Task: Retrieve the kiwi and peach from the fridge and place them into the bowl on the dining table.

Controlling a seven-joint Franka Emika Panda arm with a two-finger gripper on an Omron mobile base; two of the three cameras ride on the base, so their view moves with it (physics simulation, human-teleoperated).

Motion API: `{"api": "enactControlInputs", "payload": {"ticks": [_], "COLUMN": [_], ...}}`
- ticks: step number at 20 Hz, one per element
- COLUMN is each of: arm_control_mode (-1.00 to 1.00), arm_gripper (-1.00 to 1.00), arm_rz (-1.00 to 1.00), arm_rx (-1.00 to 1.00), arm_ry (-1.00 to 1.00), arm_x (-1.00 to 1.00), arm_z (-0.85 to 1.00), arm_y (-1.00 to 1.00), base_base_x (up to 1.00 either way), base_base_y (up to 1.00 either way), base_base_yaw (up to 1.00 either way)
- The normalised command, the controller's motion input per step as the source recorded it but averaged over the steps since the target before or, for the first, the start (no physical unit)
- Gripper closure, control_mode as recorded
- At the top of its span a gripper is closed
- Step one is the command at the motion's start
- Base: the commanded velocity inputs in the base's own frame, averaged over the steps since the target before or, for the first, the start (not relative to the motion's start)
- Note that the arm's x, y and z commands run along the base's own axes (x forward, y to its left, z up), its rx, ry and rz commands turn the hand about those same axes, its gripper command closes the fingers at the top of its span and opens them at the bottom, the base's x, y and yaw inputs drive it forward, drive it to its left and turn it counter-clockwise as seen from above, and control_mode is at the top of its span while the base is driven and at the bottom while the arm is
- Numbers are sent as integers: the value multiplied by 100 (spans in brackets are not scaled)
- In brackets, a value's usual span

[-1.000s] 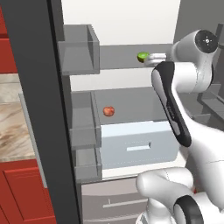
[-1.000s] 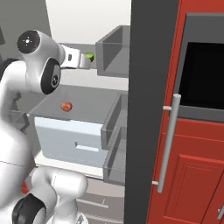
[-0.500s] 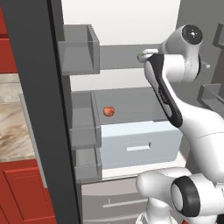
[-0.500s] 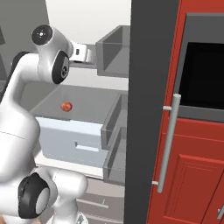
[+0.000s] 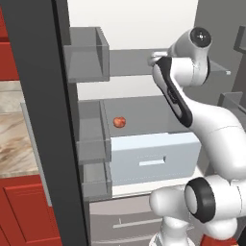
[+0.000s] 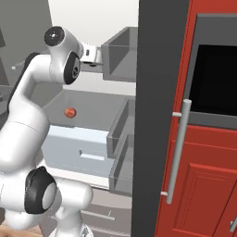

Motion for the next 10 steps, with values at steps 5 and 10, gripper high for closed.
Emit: {"api": "enactControlInputs", "payload": {"ticks": [5, 10], "arm_control_mode": [-100, -100], "arm_gripper": [-100, -100], "arm_rz": [0, 0], "arm_rx": [0, 0], "arm_ry": [1, 0], "arm_x": [37, 43], "arm_z": [0, -2], "arm_y": [0, 2], "base_base_x": [0, 0], "base_base_y": [0, 0], "base_base_yaw": [0, 0]}}
